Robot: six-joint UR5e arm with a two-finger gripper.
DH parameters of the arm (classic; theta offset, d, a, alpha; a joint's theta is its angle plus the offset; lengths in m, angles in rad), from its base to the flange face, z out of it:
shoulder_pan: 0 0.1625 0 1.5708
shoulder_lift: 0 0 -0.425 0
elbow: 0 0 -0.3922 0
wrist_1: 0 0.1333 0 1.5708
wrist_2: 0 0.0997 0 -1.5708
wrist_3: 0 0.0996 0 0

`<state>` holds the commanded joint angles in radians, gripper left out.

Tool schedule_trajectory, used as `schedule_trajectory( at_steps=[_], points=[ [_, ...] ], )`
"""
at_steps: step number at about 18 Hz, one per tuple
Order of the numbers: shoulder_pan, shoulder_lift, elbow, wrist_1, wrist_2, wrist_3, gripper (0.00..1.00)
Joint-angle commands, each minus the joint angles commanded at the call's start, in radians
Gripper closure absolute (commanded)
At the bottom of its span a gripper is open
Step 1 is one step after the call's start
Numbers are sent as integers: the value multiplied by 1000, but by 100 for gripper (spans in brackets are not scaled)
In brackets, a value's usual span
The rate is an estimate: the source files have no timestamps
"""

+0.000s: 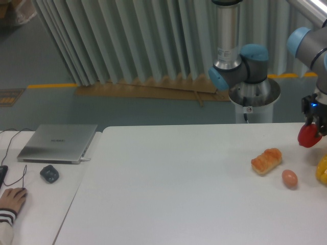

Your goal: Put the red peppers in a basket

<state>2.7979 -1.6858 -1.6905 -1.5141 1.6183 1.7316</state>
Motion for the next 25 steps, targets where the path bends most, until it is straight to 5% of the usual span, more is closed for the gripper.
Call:
schedule_trajectory(
  at_steps=[7, 15, 19, 25],
  points=[
    [97, -15, 52, 8, -2, 152, 86],
    [172, -115, 129, 14, -5, 318, 86],
    [176, -152, 130, 95, -3, 335, 86],
    [187, -205, 134, 143, -8, 390, 86]
  ],
)
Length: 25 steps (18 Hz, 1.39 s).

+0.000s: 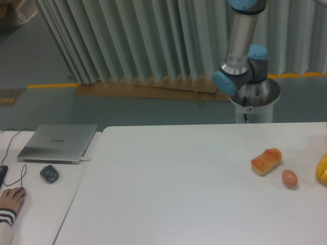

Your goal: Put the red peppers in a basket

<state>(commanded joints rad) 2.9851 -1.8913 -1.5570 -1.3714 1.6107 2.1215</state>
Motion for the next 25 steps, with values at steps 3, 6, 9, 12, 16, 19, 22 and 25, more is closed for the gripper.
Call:
schedule_trajectory(
  at_steps=[3, 6, 9, 12, 16, 19, 22, 25],
  points=[
    [-2, -6, 2, 3, 0, -5, 70],
    [-11, 4, 2, 2, -2, -11, 41],
    [-24, 17, 2, -1, -9, -14, 0],
    [-43, 38, 6, -5, -52, -15, 0],
    [-61, 89, 9, -23, -153, -43, 0],
    [-87, 110, 14, -20, -149, -45, 0],
    [-139, 136, 21, -41, -147, -43, 0],
    [-187, 158, 25, -75, -140, -44, 0]
  ],
)
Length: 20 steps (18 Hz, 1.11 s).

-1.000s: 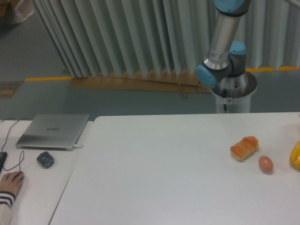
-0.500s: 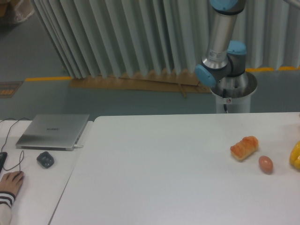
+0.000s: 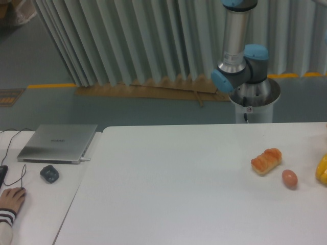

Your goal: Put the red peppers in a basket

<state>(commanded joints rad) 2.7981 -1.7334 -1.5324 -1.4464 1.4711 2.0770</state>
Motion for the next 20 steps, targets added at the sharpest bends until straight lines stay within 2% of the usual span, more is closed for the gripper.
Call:
schedule_trajectory(
  at_steps=[2, 4, 7, 12, 14, 20],
  points=[
    [-41, 3, 0, -14, 0, -24, 0],
    [-52, 11, -2, -46, 0, -70, 0],
    [-80, 15, -5, -48, 3, -72, 0],
    [-147, 58, -20, -60, 3, -119, 0],
    [-154, 70, -21, -81, 3, -124, 0],
    [-175, 92, -41, -81, 2, -137, 0]
  ],
)
